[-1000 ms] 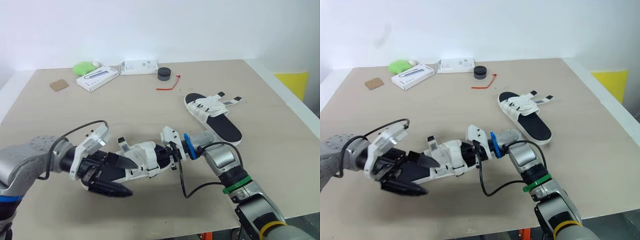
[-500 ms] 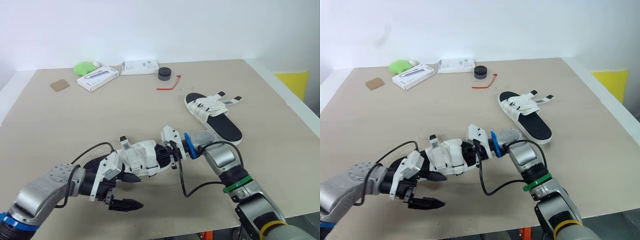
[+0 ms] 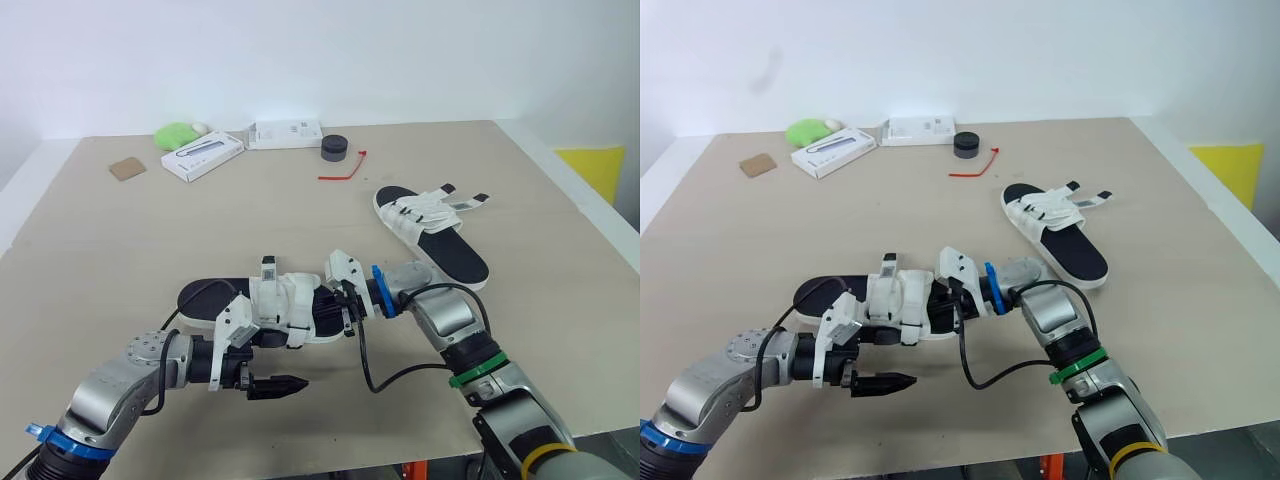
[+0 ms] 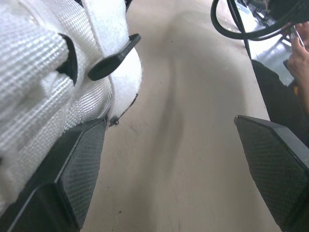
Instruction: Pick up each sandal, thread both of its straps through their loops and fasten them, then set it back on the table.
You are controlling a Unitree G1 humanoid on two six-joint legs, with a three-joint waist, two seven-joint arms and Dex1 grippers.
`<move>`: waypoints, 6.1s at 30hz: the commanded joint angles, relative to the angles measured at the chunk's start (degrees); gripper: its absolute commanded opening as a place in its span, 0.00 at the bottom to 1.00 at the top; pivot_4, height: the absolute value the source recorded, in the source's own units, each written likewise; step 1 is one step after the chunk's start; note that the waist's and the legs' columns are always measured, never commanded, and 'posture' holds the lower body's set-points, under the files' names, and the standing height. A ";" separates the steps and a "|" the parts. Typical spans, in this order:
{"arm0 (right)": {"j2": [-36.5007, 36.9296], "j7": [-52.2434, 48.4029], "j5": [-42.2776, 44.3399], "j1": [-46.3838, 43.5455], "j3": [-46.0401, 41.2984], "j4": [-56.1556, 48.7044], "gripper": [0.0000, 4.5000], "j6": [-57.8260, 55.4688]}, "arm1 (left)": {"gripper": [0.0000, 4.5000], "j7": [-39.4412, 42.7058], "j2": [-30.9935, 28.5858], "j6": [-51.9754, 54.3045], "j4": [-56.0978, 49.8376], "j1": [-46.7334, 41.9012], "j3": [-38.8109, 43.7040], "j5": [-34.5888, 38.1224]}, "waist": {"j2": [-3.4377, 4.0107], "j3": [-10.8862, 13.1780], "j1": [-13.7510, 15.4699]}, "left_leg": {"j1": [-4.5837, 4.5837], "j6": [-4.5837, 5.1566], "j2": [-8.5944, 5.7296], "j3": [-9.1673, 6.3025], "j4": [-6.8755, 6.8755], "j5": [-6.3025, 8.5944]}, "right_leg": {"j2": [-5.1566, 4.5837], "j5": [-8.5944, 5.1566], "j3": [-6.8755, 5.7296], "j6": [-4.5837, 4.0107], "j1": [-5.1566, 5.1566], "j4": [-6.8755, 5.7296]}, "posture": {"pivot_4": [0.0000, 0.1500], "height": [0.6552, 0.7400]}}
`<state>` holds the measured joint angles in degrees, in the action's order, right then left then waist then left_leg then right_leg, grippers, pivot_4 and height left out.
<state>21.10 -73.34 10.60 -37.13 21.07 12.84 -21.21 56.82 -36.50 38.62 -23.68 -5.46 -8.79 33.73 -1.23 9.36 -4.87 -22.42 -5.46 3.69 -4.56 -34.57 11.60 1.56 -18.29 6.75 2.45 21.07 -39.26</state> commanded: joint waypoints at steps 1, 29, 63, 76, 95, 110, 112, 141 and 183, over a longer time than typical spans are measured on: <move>0.03 -0.22 -2.01 2.22 3.44 1.83 0.00 -1.64 | 0.98 0.50 -0.46 -1.33 -2.01 -1.66 2.43 1.45 | 0.01 0.01 0.00 | 0.00 0.00 0.00 0.01 0.00 -0.01 | 0.00 0.01 0.02 0.01 0.01 0.00 | 1.00 1.00; 0.39 0.04 -2.25 1.98 2.96 2.09 0.00 -1.56 | 0.00 -0.45 -0.01 9.41 0.47 -4.42 3.10 7.94 | -0.02 0.04 -0.03 | -0.06 0.01 0.01 0.01 0.08 0.00 | 0.03 -0.04 0.02 -0.06 0.09 0.01 | 1.00 1.00; 0.37 0.64 -2.24 1.23 2.91 3.45 0.00 -0.74 | 0.00 -51.78 7.52 28.88 26.02 -22.45 14.89 75.95 | -0.26 0.52 0.22 | -0.14 -0.33 -0.04 -0.14 -0.10 -0.28 | -0.02 0.27 -0.07 0.11 0.02 0.01 | 1.00 1.00; 0.44 1.25 -2.01 1.84 3.02 2.70 0.00 -0.87 | 0.55 -66.13 11.62 26.97 35.72 -22.22 11.86 69.05 | -0.19 0.21 0.59 | -0.03 -0.61 -0.10 -0.17 -0.09 -0.50 | -0.03 0.40 -0.07 0.19 -0.08 0.02 | 1.00 1.00; 0.23 1.63 -1.69 1.90 3.18 2.47 0.00 -0.94 | 0.99 -62.36 15.13 26.62 37.87 -33.74 22.90 76.45 | -0.30 -0.33 0.53 | -0.26 -0.75 -0.17 -0.18 0.14 -0.65 | -0.03 0.43 -0.03 0.25 0.22 0.07 | 1.00 1.00; 3.24 -0.16 0.23 -1.67 0.15 -0.25 0.00 -4.52 | 0.99 -9.81 -12.83 31.08 10.49 -23.60 18.03 45.40 | -0.09 0.57 0.37 | -0.34 -0.96 -0.16 -0.17 0.26 -0.74 | -0.07 0.43 -0.06 0.21 0.42 0.15 | 1.00 1.00; 4.70 -0.83 1.29 -2.49 -0.46 -2.79 0.00 -6.88 | 0.99 -4.95 -14.69 28.37 8.68 -20.92 17.63 41.47 | -0.09 0.82 0.63 | -0.42 -0.96 -0.16 -0.20 0.25 -0.76 | -0.08 0.44 -0.10 0.20 0.47 0.15 | 1.00 1.00; 29.30 2.85 16.46 5.13 -22.09 -34.37 0.00 -22.97 | 0.99 0.81 -5.09 -3.14 -0.79 -4.74 2.91 3.12 | -0.05 1.30 2.02 | -1.98 -0.33 -0.69 -0.18 0.10 -0.65 | -0.67 0.58 -0.19 -0.13 1.77 0.13 | 1.00 1.00; 25.39 28.84 34.13 21.17 -33.01 -50.62 0.00 -23.84 | 0.00 -46.16 19.54 -5.18 18.29 -17.21 21.32 -14.63 | -0.14 1.30 2.31 | -1.86 0.69 -1.01 -0.26 -0.43 -1.44 | -0.87 1.37 -0.20 0.82 1.23 0.14 | 1.00 1.00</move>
<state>46.45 -43.72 45.15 -14.44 -11.88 -38.33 -47.15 12.36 -18.09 34.10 -5.47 -21.01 12.25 19.57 -1.37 10.65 -2.56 -24.27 -4.78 2.67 -4.83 -35.00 10.15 0.68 -16.92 6.54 3.28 22.29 -39.11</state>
